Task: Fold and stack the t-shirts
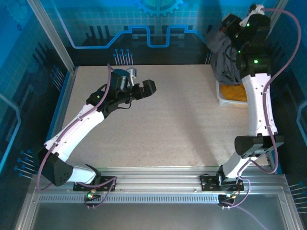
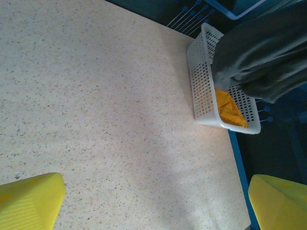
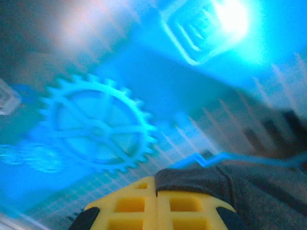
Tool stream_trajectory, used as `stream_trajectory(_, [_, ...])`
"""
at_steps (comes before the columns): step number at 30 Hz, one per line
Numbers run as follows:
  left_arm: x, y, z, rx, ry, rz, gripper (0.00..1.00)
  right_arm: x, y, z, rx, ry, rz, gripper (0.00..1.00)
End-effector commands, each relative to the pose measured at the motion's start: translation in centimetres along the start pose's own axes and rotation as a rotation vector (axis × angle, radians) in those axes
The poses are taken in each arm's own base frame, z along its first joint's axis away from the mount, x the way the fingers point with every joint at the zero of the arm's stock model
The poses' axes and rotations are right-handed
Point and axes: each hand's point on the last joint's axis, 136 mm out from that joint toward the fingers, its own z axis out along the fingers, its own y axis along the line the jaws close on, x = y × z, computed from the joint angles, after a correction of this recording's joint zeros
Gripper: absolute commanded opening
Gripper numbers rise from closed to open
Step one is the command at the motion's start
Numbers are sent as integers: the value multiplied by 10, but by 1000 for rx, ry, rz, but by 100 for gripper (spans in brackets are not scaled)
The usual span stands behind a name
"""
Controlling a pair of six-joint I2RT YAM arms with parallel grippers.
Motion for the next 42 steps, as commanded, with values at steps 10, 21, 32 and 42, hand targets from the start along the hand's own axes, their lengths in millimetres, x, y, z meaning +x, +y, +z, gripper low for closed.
stream_trajectory(10, [-36,54,-87,-337,-304,-10,99,154,194,-3,-472,317,-154,0])
stream_trajectory(21, [-19,98,-145,-524,-357,-20,98,376,116,-28,-234,778,-129,48])
stream_trajectory(32, [34,103,-38,-435,16,-21,93,417,-70,-92,274,1048,-45,56])
stream_trajectory(42, [76,98,99,-410,300,54,88,495,-132,-127,494,1179,217,56])
